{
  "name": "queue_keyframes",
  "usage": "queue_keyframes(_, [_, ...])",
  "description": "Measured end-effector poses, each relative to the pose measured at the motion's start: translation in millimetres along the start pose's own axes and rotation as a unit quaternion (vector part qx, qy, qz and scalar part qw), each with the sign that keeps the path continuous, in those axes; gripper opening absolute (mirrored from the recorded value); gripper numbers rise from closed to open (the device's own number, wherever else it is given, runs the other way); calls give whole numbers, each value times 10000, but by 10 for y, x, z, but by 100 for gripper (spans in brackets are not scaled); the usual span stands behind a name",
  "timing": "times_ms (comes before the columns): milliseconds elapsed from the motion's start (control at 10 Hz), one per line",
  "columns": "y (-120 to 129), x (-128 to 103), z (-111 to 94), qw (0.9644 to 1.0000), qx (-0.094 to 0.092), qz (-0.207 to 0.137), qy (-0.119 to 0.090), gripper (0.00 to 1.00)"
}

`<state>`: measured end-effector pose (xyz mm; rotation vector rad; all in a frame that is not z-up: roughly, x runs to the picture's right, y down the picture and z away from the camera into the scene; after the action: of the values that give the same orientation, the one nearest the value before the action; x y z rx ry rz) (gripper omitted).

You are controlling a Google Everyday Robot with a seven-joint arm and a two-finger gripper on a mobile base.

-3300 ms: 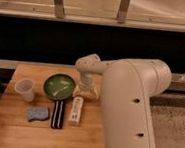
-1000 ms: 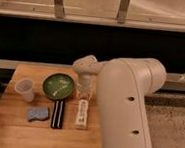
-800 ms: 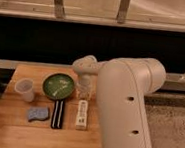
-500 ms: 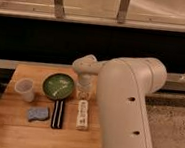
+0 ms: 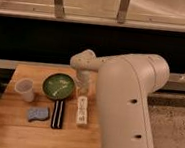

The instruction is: Stand the bottle upright

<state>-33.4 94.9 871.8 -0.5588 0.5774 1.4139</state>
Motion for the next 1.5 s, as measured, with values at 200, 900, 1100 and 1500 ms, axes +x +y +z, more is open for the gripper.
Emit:
queue_keyframes(200, [-47, -179, -247, 9998, 92, 27, -188, 0])
queue_keyframes(900, [-241, -778, -998, 9968, 210, 163, -760, 0])
queue_keyframes(1100, [-178, -872, -1156, 9955, 197, 136, -921, 0])
queue_keyframes(1500, [-183, -990, -1260, 9933, -11, 116, -1152, 0])
